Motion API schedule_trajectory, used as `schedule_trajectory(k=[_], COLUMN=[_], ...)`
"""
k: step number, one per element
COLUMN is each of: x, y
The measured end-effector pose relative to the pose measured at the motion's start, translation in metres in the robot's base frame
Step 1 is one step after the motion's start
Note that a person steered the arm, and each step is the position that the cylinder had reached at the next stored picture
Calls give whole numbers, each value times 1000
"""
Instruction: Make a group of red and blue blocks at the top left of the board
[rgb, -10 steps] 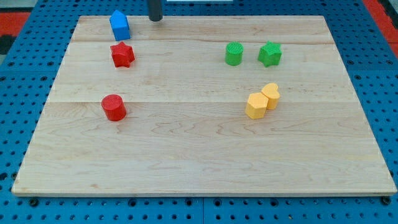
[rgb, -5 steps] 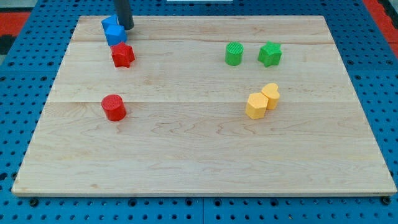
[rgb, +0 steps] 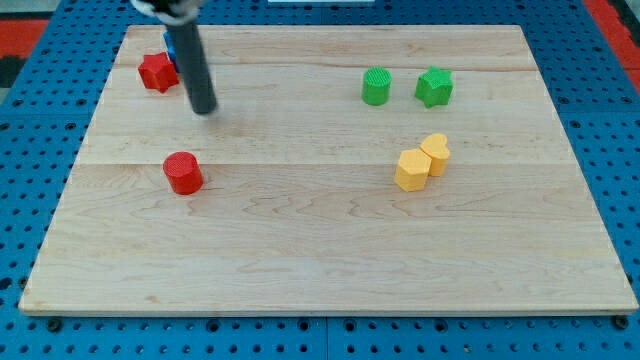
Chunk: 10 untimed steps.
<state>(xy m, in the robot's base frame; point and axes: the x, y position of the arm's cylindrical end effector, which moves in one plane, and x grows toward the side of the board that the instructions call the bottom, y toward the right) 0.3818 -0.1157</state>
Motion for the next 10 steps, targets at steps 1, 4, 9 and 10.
schedule_trajectory(k=[1, 4, 9, 10], x=[94, 8, 44, 30], y=[42, -70, -98, -111])
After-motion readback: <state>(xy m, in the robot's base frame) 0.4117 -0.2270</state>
